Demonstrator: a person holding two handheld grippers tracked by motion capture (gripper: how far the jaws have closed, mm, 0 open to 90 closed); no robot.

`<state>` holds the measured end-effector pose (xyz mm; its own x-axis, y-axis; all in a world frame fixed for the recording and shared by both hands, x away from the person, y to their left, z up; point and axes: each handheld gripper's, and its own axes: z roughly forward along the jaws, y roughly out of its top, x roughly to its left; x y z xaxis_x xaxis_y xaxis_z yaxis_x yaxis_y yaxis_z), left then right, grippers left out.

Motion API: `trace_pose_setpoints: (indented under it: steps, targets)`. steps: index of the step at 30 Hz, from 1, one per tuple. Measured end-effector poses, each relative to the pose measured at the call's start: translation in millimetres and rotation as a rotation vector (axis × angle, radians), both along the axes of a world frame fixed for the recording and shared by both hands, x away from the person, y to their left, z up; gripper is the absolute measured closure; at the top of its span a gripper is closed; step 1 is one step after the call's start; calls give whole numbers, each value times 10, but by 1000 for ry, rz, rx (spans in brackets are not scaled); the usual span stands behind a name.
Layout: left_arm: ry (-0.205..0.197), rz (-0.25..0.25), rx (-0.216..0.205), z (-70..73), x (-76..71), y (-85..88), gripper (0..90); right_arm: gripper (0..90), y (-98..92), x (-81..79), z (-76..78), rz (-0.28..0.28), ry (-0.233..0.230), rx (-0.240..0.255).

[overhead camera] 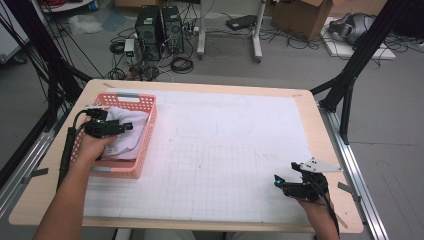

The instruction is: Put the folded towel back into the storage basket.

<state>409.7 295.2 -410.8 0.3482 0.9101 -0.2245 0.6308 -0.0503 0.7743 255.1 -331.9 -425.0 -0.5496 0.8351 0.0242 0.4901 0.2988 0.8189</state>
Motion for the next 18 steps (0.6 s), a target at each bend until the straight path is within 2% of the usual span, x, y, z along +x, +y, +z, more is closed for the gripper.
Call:
trace_pose_setpoints:
  steps: [4, 5, 7, 9, 10, 11, 13, 14, 15, 16, 18]
  targets:
    - [-81, 53, -12, 89, -55, 116, 323, 185, 2, -2, 1, -1, 1, 1]
    - [-88, 76, 8, 108, -66, 146, 335, 184, 3, -3, 1, 0, 2, -2]
    - [-47, 96, 64, 95, -65, 168, 364, 184, 8, -1, -1, 2, 3, -3]
    - [13, 85, 133, 48, -58, 162, 403, 185, 12, -1, 0, 3, 3, -1]
    - [37, 90, 153, 34, -55, 156, 406, 184, 14, -1, 1, 2, 2, 0]
    - [50, 103, 162, 28, -52, 149, 408, 184, 14, -1, 2, 2, 2, -1]
    - [76, 121, 212, 25, -47, 131, 414, 184, 18, 1, -2, 3, 3, -3]
    - [97, 130, 255, 21, -50, 128, 415, 184, 20, 1, -3, 3, 4, -3]
    - [107, 150, 267, 19, -51, 133, 415, 185, 21, 5, -3, 7, 0, -5]
    - [112, 149, 279, 27, -59, 143, 436, 184, 22, 3, -1, 6, 0, -4]
    - [104, 152, 273, 42, -70, 137, 444, 184, 20, 3, 2, 6, -1, -2]
